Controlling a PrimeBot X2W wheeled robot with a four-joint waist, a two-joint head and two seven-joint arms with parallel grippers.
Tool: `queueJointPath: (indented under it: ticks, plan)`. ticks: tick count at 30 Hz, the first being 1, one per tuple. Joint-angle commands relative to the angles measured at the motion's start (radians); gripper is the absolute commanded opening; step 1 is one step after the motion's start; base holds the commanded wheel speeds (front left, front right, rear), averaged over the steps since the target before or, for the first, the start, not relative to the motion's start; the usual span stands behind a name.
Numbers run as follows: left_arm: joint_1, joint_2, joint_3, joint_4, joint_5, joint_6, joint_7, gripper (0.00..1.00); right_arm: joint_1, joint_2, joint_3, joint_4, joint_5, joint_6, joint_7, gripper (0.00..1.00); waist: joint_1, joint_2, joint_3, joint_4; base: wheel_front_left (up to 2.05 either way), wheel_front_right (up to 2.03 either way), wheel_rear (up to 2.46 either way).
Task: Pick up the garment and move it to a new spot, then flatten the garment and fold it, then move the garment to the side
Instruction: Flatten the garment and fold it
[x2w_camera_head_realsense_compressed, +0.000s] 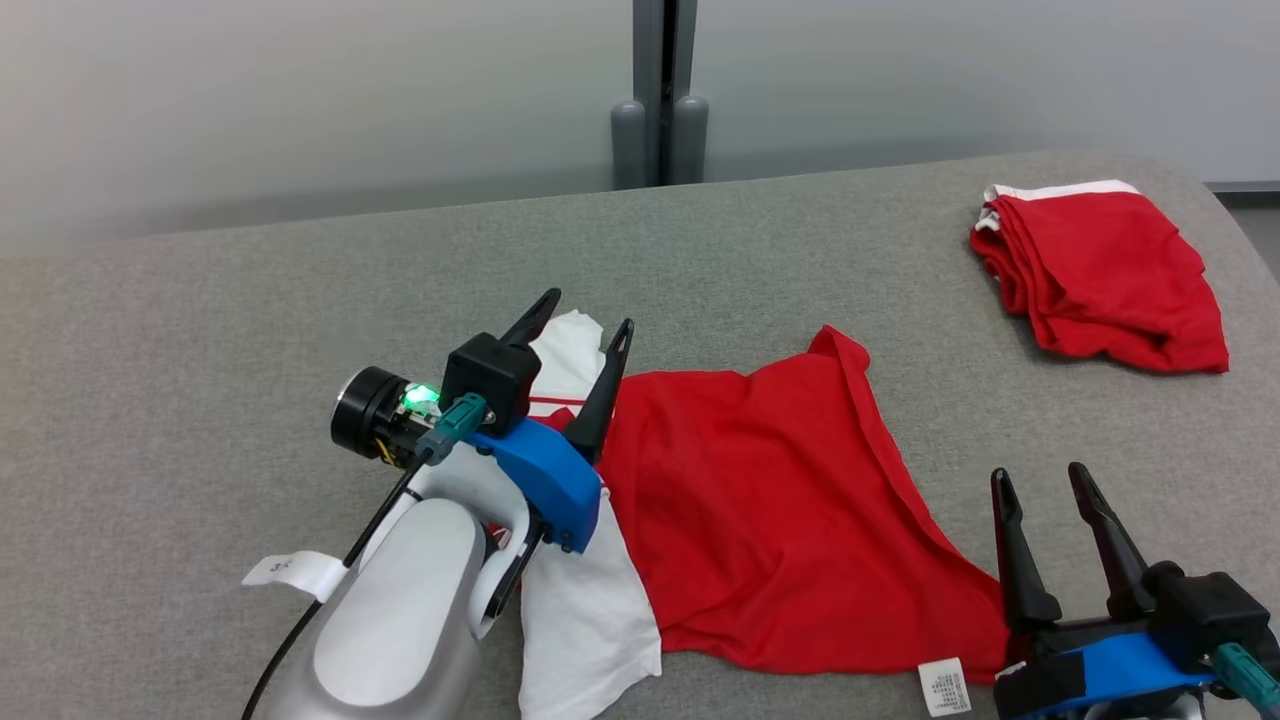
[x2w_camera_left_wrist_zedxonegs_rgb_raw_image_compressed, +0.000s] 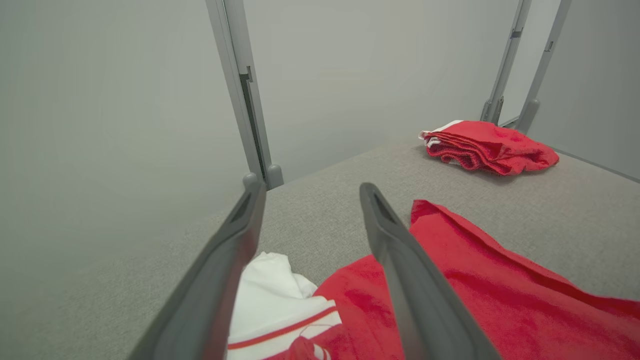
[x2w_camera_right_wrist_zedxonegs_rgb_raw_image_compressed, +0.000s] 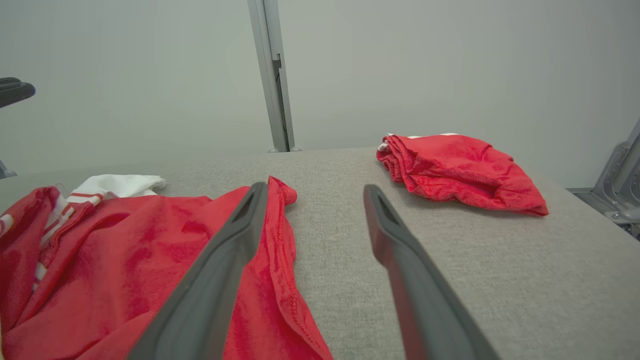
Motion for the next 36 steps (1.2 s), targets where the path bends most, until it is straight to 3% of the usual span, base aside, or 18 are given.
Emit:
queueJointPath:
  ticks: [1, 19, 20, 21, 22, 27, 36]
  plan:
    - [-0.011, 0.013, -0.006, 0.011, -0.002, -0.008, 0.007, 1.00, -0.010, -0.001, -0.001, 0.003, 0.007, 0.000, -0.006, 1.00, -0.0001, -0.0001, 0.003, -0.005, 0.00, 0.00, 0.00]
    - [-0.003, 0.150, -0.214, 0.155, -0.143, -0.005, 0.332, 1.00, -0.034, -0.001, -0.017, 0.017, 0.010, 0.000, -0.007, 1.00, -0.0001, -0.0001, 0.017, -0.043, 0.00, 0.00, 0.00]
    - [-0.003, 0.154, -0.215, 0.153, -0.150, -0.005, 0.329, 0.85, -0.033, -0.001, -0.019, 0.015, 0.010, 0.000, -0.008, 1.00, -0.0001, -0.0001, 0.015, -0.044, 0.00, 0.00, 0.00]
    - [0.001, 0.158, -0.216, 0.152, -0.156, -0.005, 0.325, 0.32, -0.031, -0.001, -0.019, 0.015, 0.009, 0.000, -0.008, 1.00, -0.0001, -0.0001, 0.012, -0.045, 0.00, 0.00, 0.00]
    - [0.003, 0.160, -0.217, 0.151, -0.161, -0.005, 0.318, 0.03, -0.026, -0.001, -0.022, 0.014, 0.008, 0.000, -0.008, 1.00, -0.0001, -0.0001, 0.008, -0.043, 0.00, 0.00, 0.00]
    - [0.023, 0.164, -0.184, 0.121, -0.179, 0.019, 0.219, 0.00, 0.001, -0.001, -0.039, 0.009, 0.010, 0.000, -0.008, 1.00, -0.0001, -0.0001, -0.012, -0.017, 0.00, 0.00, 0.00]
    - [0.159, 0.204, -0.095, 0.010, -0.227, 0.103, 0.036, 0.00, 0.024, -0.001, -0.049, 0.014, 0.006, 0.000, -0.008, 1.00, -0.0001, -0.0001, -0.042, 0.072, 0.00, 0.00, 0.00]
